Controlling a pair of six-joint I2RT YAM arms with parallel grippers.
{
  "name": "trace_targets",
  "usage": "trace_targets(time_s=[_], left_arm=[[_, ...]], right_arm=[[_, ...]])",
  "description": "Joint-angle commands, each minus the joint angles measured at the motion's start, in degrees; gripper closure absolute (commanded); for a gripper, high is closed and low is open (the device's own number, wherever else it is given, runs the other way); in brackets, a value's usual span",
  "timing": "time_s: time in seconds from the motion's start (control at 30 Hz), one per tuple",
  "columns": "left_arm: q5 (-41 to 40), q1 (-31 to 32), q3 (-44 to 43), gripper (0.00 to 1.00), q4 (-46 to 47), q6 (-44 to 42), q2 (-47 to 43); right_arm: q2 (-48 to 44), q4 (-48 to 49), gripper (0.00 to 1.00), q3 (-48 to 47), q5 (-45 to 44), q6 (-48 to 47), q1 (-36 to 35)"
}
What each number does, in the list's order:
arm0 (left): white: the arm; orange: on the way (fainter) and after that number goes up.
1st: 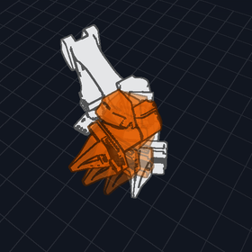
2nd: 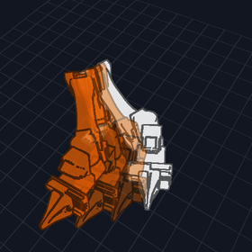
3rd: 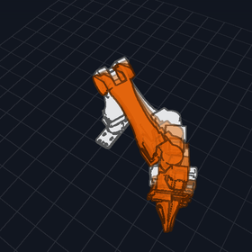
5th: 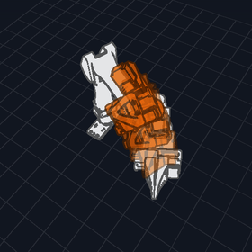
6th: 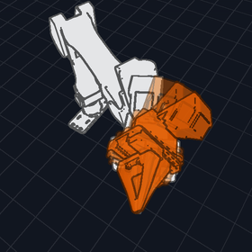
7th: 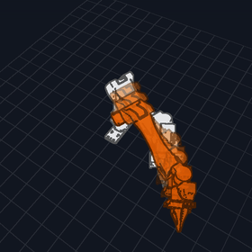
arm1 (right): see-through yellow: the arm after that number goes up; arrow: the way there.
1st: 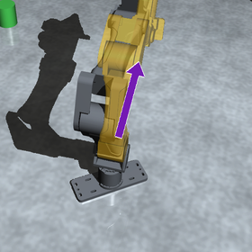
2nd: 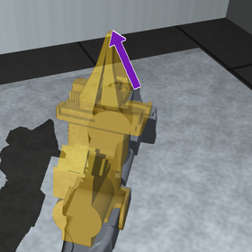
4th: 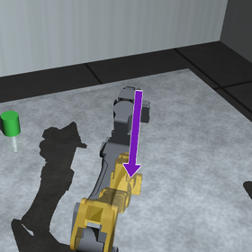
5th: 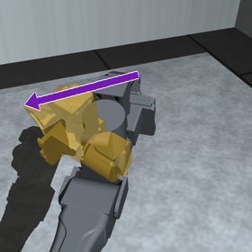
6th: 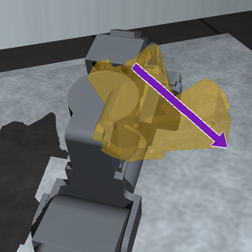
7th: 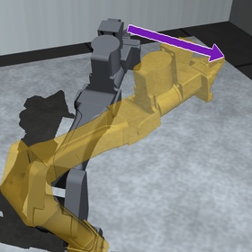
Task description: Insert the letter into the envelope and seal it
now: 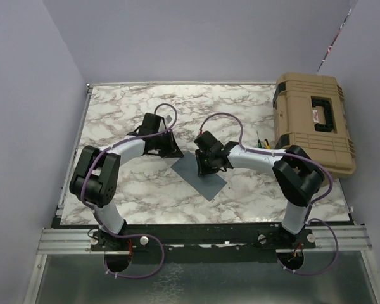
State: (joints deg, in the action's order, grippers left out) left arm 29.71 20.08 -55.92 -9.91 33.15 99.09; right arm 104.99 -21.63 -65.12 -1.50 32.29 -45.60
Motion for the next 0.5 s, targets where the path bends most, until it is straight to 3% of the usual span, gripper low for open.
trace_targets(time_s=[0.0, 0.23, 0.47], left_arm=[[6.6, -0.1, -3.1, 1.00, 0.5, -1.5, -1.9], [7.6, 0.5, -4.0, 1.00, 12.0, 4.4, 3.7], [3.0, 3.0, -2.5, 1.00, 13.3, 4.7, 9.1]], right_arm=[[2.1, -3.2, 0.66, 3.2, -8.6, -4.1, -1.2], [3.6, -0.6, 0.73, 3.6, -9.4, -5.4, -2.1], [2.9, -0.5, 0.75, 3.9, -9.9, -6.1, -2.4]])
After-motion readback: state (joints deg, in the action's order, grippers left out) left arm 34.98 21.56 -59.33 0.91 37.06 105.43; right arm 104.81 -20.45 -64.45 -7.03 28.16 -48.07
